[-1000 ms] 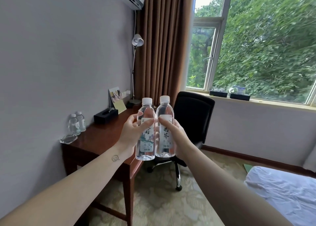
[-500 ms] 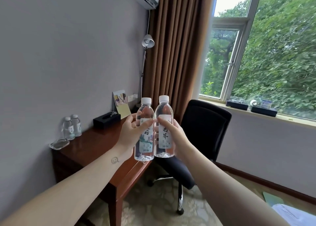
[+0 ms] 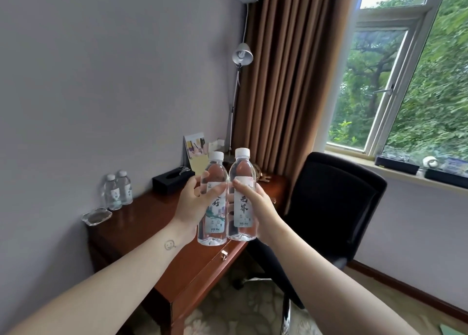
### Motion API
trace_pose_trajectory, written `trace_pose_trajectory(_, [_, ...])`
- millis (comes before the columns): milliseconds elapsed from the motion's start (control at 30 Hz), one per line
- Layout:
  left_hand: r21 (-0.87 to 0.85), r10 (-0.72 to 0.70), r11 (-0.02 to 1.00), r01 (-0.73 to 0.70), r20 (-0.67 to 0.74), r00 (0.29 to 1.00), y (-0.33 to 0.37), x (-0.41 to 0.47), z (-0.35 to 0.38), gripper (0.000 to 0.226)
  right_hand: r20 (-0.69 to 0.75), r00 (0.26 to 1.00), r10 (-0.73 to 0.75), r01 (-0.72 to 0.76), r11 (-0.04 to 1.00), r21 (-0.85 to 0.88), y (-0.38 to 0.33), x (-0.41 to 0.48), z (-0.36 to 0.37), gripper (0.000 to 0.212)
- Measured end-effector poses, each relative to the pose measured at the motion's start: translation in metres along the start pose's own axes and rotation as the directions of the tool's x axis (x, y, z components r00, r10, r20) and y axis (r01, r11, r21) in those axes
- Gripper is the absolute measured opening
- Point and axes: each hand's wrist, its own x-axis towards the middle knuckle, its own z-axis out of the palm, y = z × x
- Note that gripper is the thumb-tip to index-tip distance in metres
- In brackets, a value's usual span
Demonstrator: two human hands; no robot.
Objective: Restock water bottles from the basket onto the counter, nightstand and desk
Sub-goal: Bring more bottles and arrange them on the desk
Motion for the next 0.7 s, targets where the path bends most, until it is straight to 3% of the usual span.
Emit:
trace_pose_trajectory(200, [0.007,0.000,1.000,0.000,-0.035,0.999,-0.025,0.064,-0.006,0.064,0.029,0.999,0.019,-0.018,1.000,-0.013,0.006,0.070,-0.011,0.065])
trace_pose_trajectory(700, [0.063,-0.002,0.998,0.011,-0.128,0.992,-0.060,0.195,-0.058,0.072,0.093,0.993,0.068,-0.068,0.998,0.004,0.032,0.222,0.007,0.048])
